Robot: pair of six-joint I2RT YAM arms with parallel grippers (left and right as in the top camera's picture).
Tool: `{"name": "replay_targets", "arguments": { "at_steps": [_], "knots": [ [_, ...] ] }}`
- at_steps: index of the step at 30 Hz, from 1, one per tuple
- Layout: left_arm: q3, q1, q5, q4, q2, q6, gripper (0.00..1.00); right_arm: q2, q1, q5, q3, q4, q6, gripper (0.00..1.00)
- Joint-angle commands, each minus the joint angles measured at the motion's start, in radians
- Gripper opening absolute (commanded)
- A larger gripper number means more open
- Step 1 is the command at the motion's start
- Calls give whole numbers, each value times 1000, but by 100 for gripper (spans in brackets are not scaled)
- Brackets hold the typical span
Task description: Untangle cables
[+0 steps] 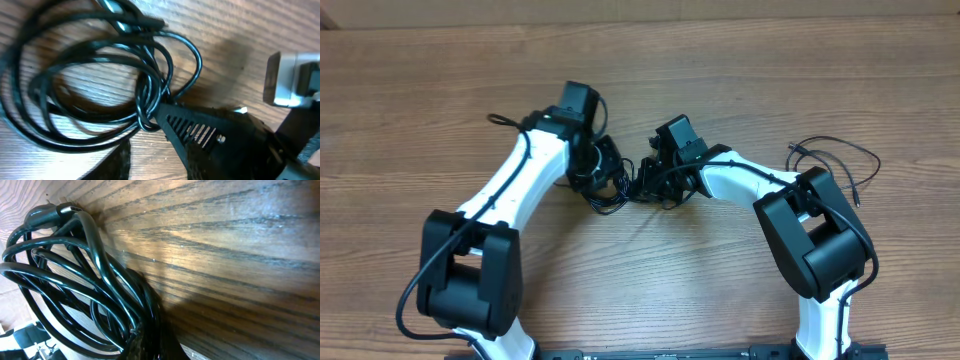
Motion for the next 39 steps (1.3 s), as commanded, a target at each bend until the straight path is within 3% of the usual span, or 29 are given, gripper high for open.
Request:
{"name": "replay_targets", "arguments": {
  "at_steps": [1, 5, 16, 27, 31, 33, 39],
  "knots": [
    [14, -31, -52, 9, 65, 14, 25, 19, 5, 28, -13, -1, -7, 4],
    [14, -49, -56, 16, 121, 14, 16, 19, 5, 28, -13, -2, -7, 4],
    [14, -50, -156, 68, 147, 14, 24, 19, 5, 28, -13, -2, -7, 4],
    [2, -53, -155, 94, 162, -29, 20, 19, 5, 28, -13, -2, -7, 4],
    [-5, -65, -153, 106, 177, -32, 16, 19, 5, 28, -13, -2, -8, 4],
    [-5, -71, -150, 115, 182, -32, 4, 19, 5, 28, -13, -2, -7, 4],
    [6, -61, -55, 128, 172, -29, 4, 19, 4, 29, -13, -17, -8, 4]
  ]
}}
